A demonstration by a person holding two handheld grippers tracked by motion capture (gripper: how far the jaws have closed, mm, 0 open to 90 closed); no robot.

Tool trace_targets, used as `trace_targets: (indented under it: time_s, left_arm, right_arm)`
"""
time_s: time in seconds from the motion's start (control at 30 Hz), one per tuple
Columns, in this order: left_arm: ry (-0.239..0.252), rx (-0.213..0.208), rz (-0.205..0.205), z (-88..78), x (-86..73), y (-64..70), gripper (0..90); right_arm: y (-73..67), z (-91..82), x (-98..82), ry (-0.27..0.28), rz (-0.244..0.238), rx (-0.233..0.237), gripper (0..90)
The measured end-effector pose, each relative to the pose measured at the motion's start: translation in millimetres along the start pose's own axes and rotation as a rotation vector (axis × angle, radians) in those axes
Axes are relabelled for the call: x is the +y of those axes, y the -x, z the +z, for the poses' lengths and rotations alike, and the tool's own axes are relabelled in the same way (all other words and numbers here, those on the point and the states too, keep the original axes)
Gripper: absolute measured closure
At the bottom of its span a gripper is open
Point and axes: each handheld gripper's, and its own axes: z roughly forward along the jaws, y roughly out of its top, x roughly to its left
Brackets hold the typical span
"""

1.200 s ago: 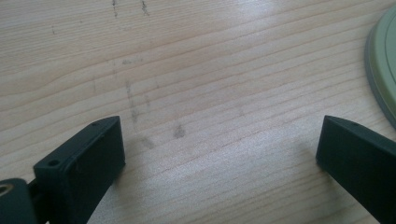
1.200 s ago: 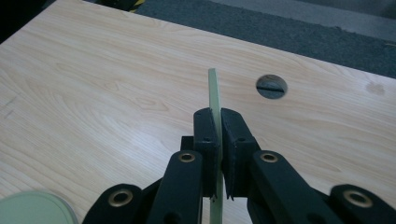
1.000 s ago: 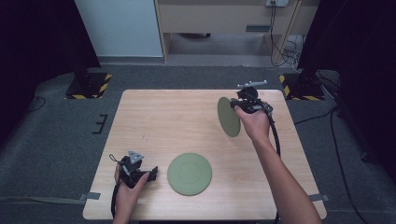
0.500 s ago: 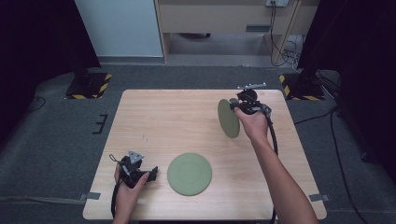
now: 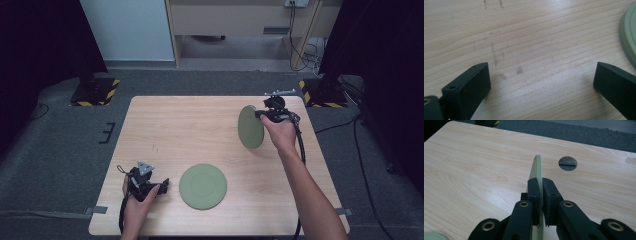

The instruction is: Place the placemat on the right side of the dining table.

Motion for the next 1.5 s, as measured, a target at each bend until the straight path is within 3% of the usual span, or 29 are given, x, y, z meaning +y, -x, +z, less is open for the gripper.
trace_targets:
  time_s: [0.53, 1.5]
  left_arm:
    - [0.0, -0.006, 0.001, 0.1, 0.1, -0.4, 0.4]
    - [-0.002, -0.013, 0.011, 1.1, 1.0, -1.0, 0.0]
  right_arm:
    - [38.5, 5.0, -10.9, -0.026, 0.032, -0.02, 85.9]
    - [83.0, 25.8, -23.2, -0.071, 0.09, -0.009, 85.9]
